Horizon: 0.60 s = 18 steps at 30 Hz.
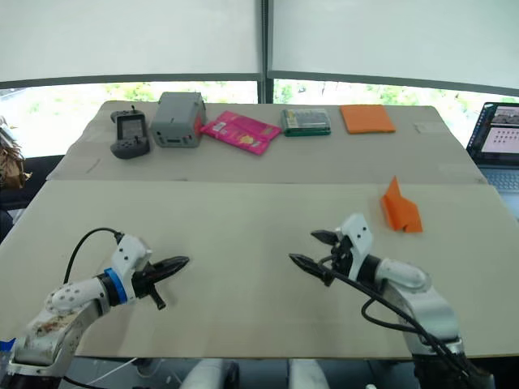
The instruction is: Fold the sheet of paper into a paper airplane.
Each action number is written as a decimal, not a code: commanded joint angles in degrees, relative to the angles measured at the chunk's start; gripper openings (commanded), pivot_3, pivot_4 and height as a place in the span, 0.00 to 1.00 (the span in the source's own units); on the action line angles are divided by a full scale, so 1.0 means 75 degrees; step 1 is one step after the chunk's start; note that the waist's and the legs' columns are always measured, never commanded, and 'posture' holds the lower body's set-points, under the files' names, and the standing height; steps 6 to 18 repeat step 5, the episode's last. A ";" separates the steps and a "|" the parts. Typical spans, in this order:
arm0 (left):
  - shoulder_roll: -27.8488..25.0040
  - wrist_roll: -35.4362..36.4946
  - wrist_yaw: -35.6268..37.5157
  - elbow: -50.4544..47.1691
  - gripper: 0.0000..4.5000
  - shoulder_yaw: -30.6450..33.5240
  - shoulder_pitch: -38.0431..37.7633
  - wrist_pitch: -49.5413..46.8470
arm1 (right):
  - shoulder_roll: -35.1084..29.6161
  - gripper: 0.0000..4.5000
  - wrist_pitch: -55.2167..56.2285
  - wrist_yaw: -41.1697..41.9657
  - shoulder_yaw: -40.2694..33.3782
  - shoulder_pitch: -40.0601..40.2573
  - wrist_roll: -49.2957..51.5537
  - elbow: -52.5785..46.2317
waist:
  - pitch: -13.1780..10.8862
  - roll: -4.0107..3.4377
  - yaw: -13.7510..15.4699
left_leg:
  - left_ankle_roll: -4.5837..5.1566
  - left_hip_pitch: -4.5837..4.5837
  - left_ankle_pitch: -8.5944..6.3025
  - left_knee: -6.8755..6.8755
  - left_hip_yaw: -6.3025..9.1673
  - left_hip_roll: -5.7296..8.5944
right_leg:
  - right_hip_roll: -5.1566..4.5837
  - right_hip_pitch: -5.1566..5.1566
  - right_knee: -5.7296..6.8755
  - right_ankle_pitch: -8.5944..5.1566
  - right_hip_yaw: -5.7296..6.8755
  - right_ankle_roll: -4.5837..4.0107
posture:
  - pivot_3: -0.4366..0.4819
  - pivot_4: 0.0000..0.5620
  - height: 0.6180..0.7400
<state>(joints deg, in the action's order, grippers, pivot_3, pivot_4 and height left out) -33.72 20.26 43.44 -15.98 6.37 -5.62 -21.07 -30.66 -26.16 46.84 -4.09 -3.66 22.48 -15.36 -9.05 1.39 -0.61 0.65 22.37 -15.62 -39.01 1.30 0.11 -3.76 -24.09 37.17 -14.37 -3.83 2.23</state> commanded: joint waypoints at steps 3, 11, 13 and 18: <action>0.0306 0.0083 -0.0212 -0.0199 0.00 0.0010 0.0000 0.0198 | -0.0086 0.99 0.1243 0.0092 -0.0003 0.0348 -0.0480 0.0399 | 0.0000 0.0000 -0.0011 | 0.0000 -0.0008 0.0000 -0.0001 -0.0003 0.0002 | 0.0000 0.0008 -0.0001 0.0000 0.0001 0.0000 | 0.48 0.27 1.00; 0.0329 0.0178 -0.0129 -0.0147 0.00 -0.0012 0.0070 0.0154 | -0.0049 0.99 0.1466 0.0039 0.0061 0.0389 -0.0606 0.0488 | 0.0000 0.0000 -0.0014 | 0.0000 -0.0007 0.0000 0.0000 -0.0005 0.0000 | 0.0005 0.0004 0.0001 0.0000 0.0000 0.0000 | 0.48 0.27 1.00; 0.0329 0.0178 -0.0129 -0.0147 0.00 -0.0012 0.0070 0.0154 | -0.0049 0.99 0.1466 0.0039 0.0061 0.0389 -0.0606 0.0488 | 0.0000 0.0000 -0.0014 | 0.0000 -0.0007 0.0000 0.0000 -0.0005 0.0000 | 0.0005 0.0004 0.0001 0.0000 0.0000 0.0000 | 0.48 0.27 1.00; 0.0329 0.0178 -0.0129 -0.0147 0.00 -0.0012 0.0070 0.0154 | -0.0049 0.99 0.1466 0.0039 0.0061 0.0389 -0.0606 0.0488 | 0.0000 0.0000 -0.0014 | 0.0000 -0.0007 0.0000 0.0000 -0.0005 0.0000 | 0.0005 0.0004 0.0001 0.0000 0.0000 0.0000 | 0.48 0.27 1.00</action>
